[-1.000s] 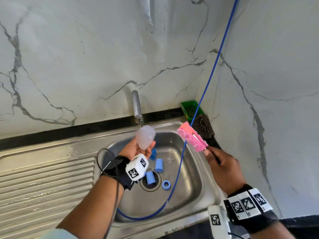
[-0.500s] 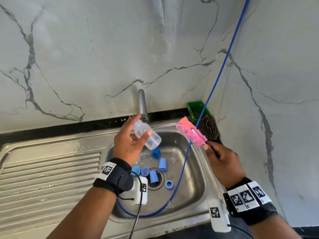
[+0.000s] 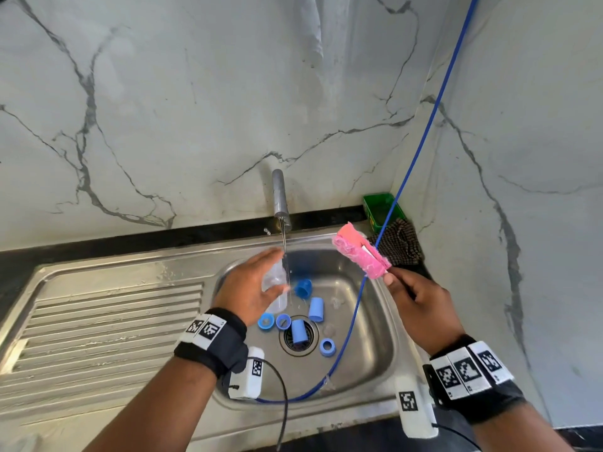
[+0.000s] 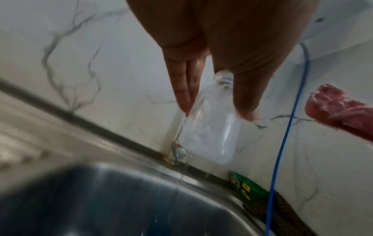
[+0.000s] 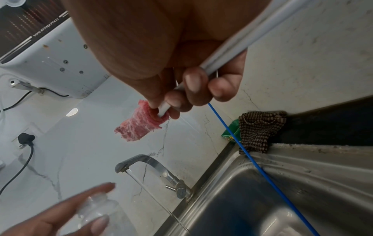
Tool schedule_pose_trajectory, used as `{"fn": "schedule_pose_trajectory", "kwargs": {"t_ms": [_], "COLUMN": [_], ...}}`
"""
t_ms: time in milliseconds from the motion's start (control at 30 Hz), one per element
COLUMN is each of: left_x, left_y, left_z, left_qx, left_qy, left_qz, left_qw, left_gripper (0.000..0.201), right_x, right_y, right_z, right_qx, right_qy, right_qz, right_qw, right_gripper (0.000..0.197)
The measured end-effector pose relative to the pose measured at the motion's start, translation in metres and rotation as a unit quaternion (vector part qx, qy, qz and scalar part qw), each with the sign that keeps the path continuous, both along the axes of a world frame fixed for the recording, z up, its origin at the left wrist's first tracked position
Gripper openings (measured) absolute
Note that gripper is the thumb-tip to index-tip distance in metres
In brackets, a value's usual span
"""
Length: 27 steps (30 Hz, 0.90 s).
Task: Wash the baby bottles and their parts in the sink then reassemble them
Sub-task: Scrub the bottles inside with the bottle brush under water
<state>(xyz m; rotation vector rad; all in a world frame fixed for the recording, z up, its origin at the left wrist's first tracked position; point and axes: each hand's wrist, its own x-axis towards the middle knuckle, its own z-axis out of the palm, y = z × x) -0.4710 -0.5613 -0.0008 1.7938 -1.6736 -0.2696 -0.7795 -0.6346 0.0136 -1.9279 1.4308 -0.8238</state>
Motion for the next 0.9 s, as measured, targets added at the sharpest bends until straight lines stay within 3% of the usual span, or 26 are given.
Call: {"fn": "schedule_pose_trajectory", "kwargs": {"t_ms": [467, 600, 733, 900], "left_x": [0.002, -0.001, -0.002, 0.003], "left_y": [-0.012, -0.017, -0.030, -0.053], "left_z": [-0.017, -0.031, -0.039, -0.054], "left_qx": [0.050, 0.144, 0.121, 0.161], "left_qy": [-0.025, -0.022, 0.014, -0.006], "left_qz": [0.016, 0.001, 0.003, -0.006], "left_qw": [0.998, 0.989, 0.993, 0.987], "left_gripper": [0.065, 0.067, 0.067, 0.066], "right_x": [0.001, 0.004, 0.009, 0.015], "right_y": [-0.003, -0.009, -0.020, -0.034], "right_z": [-0.006, -0.012, -0.023, -0.038], "right_qx": [0.021, 0.028, 0.052, 0.075], "right_qy": [0.009, 0.004, 0.007, 0.016], "right_qz": [0.005, 0.008, 0.006, -0.005], "right_qw": [1.000, 1.000, 0.999, 0.997], "right_gripper": [0.023, 0.025, 0.026, 0.025]}}
